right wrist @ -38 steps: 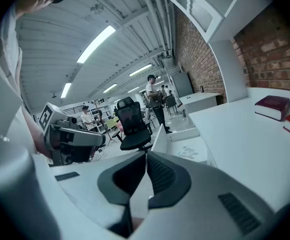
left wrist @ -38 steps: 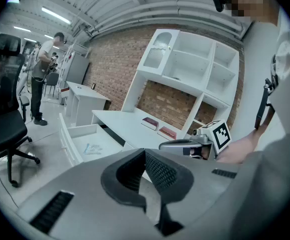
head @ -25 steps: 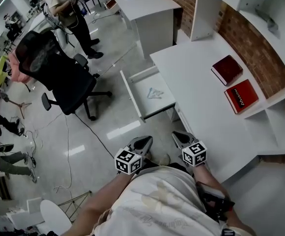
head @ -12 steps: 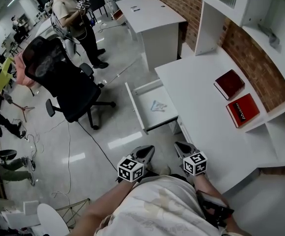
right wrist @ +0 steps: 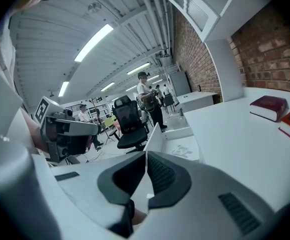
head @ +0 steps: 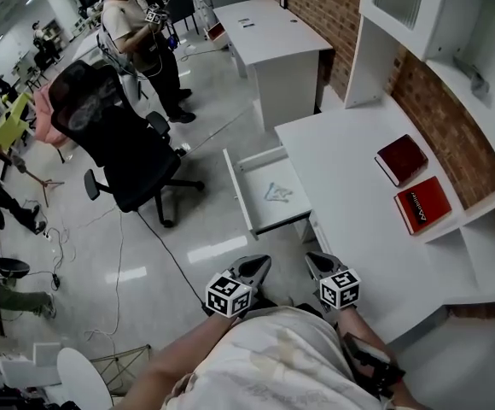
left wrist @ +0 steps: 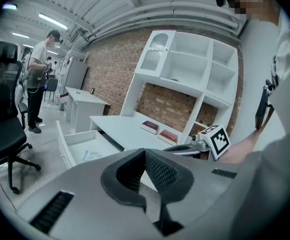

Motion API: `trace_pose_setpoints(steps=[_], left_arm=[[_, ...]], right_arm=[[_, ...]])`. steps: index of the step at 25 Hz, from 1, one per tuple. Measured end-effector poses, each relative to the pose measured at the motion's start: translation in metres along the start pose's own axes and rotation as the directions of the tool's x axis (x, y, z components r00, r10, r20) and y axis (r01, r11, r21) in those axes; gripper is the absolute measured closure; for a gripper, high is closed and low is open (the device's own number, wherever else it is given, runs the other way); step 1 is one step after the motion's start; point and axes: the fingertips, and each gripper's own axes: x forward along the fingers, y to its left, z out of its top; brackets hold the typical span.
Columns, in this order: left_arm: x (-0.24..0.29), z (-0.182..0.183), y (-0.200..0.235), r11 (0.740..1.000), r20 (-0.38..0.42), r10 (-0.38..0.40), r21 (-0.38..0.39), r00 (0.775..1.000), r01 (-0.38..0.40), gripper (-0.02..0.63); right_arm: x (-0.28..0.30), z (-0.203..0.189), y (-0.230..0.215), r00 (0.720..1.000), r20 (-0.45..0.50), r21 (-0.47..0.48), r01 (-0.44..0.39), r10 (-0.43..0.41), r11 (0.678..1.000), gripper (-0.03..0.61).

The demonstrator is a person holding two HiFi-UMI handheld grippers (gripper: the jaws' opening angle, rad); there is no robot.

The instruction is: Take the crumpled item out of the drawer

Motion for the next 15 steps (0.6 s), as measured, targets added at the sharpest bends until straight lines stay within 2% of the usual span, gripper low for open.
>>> trace_pose_setpoints(steps=[11,15], left_arm=[[-0.013,0.001,0.018,0.998,0.006,0.054,-0.023,0.999,-0.054,0.594],[-0.011,-0.003,0.029,0.998,-0.006,0.050,-0.035,0.999,-0.050,0.594]], right_arm=[[0.021,0.002,0.004,0.999,-0.033,-0.007,-0.028,0.028,1.000,0.548],[0.034,0.000,0.003,0.999,-0.041,0.007,-0.024,0.024,1.000,0.548]])
